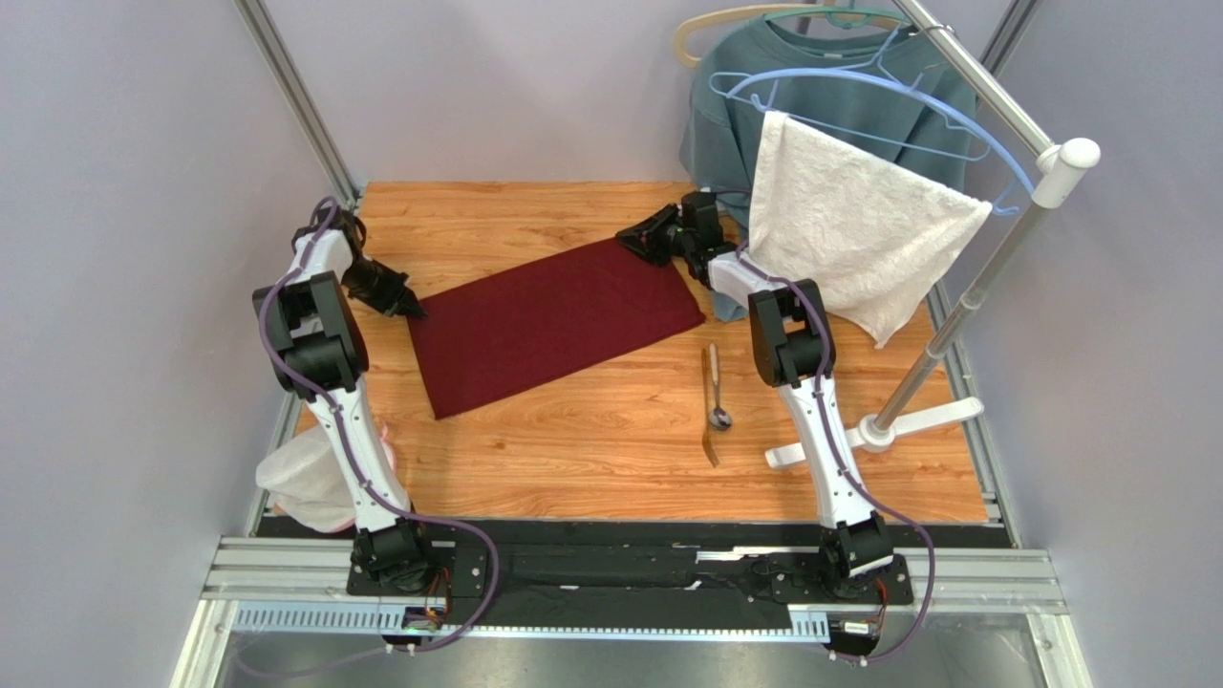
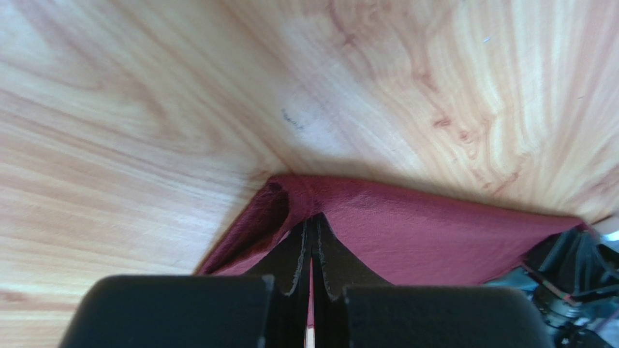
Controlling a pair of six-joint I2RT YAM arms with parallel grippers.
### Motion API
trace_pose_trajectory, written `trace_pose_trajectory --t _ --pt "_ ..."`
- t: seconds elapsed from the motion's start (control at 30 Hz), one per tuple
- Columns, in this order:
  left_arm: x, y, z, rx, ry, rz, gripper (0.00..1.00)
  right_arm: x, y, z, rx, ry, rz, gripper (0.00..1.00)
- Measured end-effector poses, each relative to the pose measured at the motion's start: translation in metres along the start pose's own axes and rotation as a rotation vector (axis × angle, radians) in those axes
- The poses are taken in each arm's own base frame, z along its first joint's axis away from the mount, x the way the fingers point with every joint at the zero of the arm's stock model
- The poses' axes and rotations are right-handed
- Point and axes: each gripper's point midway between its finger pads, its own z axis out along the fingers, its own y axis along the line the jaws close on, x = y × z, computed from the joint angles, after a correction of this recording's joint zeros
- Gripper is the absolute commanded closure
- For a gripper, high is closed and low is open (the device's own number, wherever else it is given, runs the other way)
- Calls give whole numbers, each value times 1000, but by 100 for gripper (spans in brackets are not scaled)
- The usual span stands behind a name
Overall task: Fold the napkin into a case and place the utensils inside
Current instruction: Fold and flatten the napkin at the center of the board.
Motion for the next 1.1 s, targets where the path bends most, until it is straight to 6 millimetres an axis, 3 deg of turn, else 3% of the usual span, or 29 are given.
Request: trace_pose_trajectory --t 0.2,0.5,0.67,0.87,1.0,1.1 --pt "-1 13 -4 -70 -16 10 100 4 -1 -2 -14 30 -26 75" --pt "-19 28 -10 -164 -67 36 100 11 1 -5 -42 73 -93 74" --pt "-22 33 -12 -181 -77 46 100 -3 10 -1 -65 53 -106 74" --pt "-26 35 -13 -192 -88 66 100 -19 -2 4 -67 32 -82 74" --pt "-28 34 -14 -184 -84 92 100 -25 3 8 -76 21 -89 72" --pt "-28 31 -14 -167 -84 113 89 -20 2 8 -62 35 -92 67"
